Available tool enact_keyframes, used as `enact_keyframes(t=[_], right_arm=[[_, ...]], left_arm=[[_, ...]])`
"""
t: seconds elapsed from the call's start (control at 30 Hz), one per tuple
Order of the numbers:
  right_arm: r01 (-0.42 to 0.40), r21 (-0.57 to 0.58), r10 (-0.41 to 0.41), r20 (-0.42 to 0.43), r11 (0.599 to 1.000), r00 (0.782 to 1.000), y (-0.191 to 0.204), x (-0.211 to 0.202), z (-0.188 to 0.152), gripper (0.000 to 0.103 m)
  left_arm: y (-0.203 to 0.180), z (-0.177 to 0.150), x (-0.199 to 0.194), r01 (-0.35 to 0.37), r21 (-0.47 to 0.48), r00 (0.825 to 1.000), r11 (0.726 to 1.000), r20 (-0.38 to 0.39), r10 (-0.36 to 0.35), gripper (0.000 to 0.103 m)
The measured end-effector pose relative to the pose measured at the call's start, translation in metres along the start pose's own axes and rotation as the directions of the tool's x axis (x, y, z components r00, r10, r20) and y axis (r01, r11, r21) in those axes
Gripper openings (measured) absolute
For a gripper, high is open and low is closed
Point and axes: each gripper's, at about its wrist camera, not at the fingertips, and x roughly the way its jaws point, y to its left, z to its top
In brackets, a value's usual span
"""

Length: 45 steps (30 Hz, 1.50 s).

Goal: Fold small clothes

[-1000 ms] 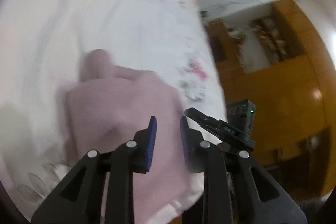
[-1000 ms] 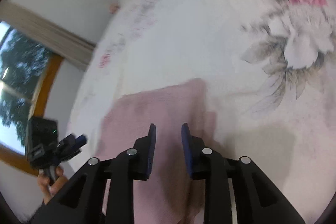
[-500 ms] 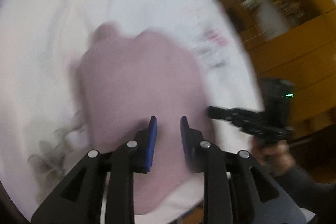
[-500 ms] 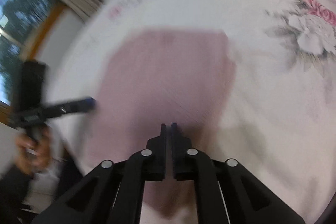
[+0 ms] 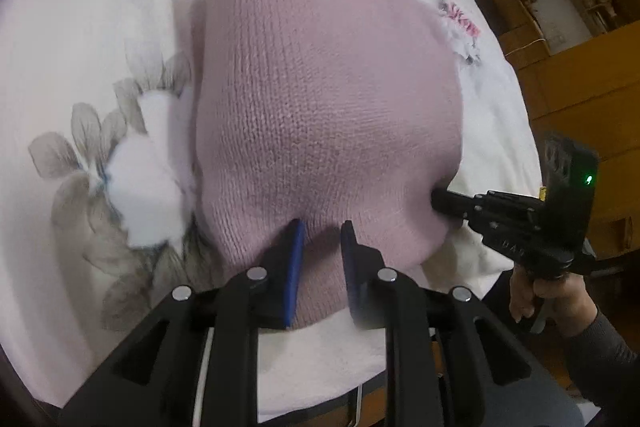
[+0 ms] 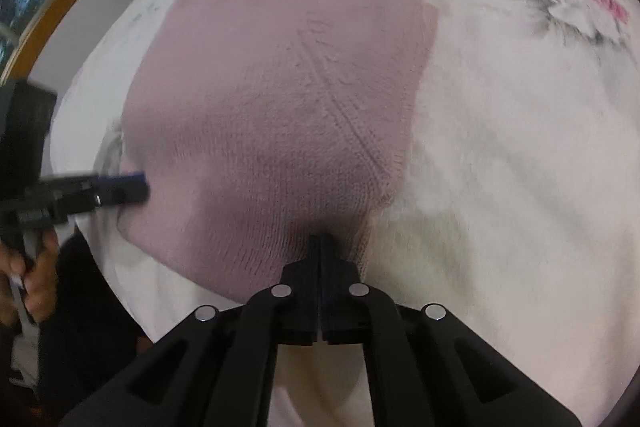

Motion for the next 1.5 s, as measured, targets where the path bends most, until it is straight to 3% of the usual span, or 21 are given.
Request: enact_keyframes(t=[0.03,0.07,0.1,0.13,0.2,0.33,0.4,0.43,0.47,0.53,0.63,0.7,0.8,0.87,1.03,1.2,1.33,1.5], right_arm=[[-0.006,0.007,0.006,0.013,1.000,1.000,0.004,-0.009,0.001,0.007],[-0.009,0.007,0.009,0.026,1.000,1.000,0.006,-0.017,0.000,0.013],[-0.009,0.006,0.009,0.047,1.000,0.999,0.010,-0.030,-0.003,0.029],[-0.002,0.010,0.001,0.065,1.000,0.998,0.014,-0.040,-0.008,0.047],[0.050,0.013,-0.051,0.092,0.999,0.994,0.021,-0.066,-0.026,0.066],[0.171,0.033,-0.173,0.145,0.985,0.974,0.046,-0.110,-0.062,0.098],[0.243,0.034,-0.245,0.186,0.969,0.952,0.060,-0.135,-0.079,0.099],[0.276,0.033,-0.277,0.213,0.960,0.937,0.066,-0.146,-0.086,0.099],[0.333,0.042,-0.333,0.253,0.942,0.908,0.076,-0.163,-0.095,0.099],[0.421,0.064,-0.421,0.279,0.905,0.863,0.092,-0.186,-0.104,0.099],[0.466,0.092,-0.468,0.334,0.880,0.818,0.110,-0.221,-0.114,0.099],[0.442,0.098,-0.445,0.374,0.892,0.814,0.119,-0.241,-0.121,0.099],[0.427,0.065,-0.417,0.390,0.902,0.821,0.132,-0.266,-0.124,0.099],[0.444,0.046,-0.424,0.401,0.895,0.812,0.141,-0.277,-0.126,0.099],[0.441,0.034,-0.416,0.407,0.897,0.814,0.158,-0.295,-0.137,0.099],[0.448,0.051,-0.426,0.422,0.893,0.800,0.165,-0.304,-0.146,0.099],[0.450,0.059,-0.432,0.418,0.891,0.799,0.165,-0.303,-0.149,0.099],[0.452,0.072,-0.437,0.424,0.889,0.793,0.165,-0.304,-0.150,0.099]], left_arm=[[-0.004,-0.001,-0.008,0.002,-0.005,1.000,1.000,0.018,-0.002,0.032],[-0.010,-0.008,-0.026,-0.018,-0.003,0.998,1.000,0.056,0.018,0.050],[-0.020,-0.010,-0.038,-0.056,0.007,0.995,0.998,0.087,0.056,0.066],[-0.024,-0.020,-0.053,-0.100,0.022,0.988,0.995,0.117,0.097,0.072],[-0.043,-0.039,-0.083,-0.179,0.063,0.969,0.982,0.183,0.165,0.091],[-0.086,-0.073,-0.128,-0.359,0.116,0.912,0.926,0.255,0.322,0.100],[-0.103,-0.097,-0.149,-0.462,0.114,0.861,0.880,0.295,0.414,0.100],[-0.112,-0.102,-0.153,-0.481,0.107,0.848,0.870,0.310,0.430,0.100],[-0.118,-0.110,-0.162,-0.492,0.104,0.838,0.864,0.324,0.439,0.100],[-0.131,-0.128,-0.181,-0.503,0.107,0.831,0.858,0.332,0.446,0.100],[-0.153,-0.138,-0.201,-0.494,0.097,0.834,0.864,0.335,0.439,0.100],[-0.163,-0.144,-0.218,-0.469,0.091,0.843,0.879,0.342,0.415,0.100],[-0.174,-0.150,-0.244,-0.459,0.077,0.837,0.885,0.371,0.402,0.100],[-0.179,-0.156,-0.260,-0.434,0.073,0.844,0.898,0.382,0.377,0.100],[-0.193,-0.175,-0.289,-0.479,0.060,0.801,0.876,0.438,0.408,0.100],[-0.196,-0.187,-0.287,-0.474,0.063,0.810,0.878,0.422,0.407,0.100],[-0.197,-0.191,-0.285,-0.492,0.065,0.802,0.868,0.424,0.422,0.100],[-0.198,-0.191,-0.286,-0.481,0.069,0.806,0.874,0.426,0.410,0.100]])
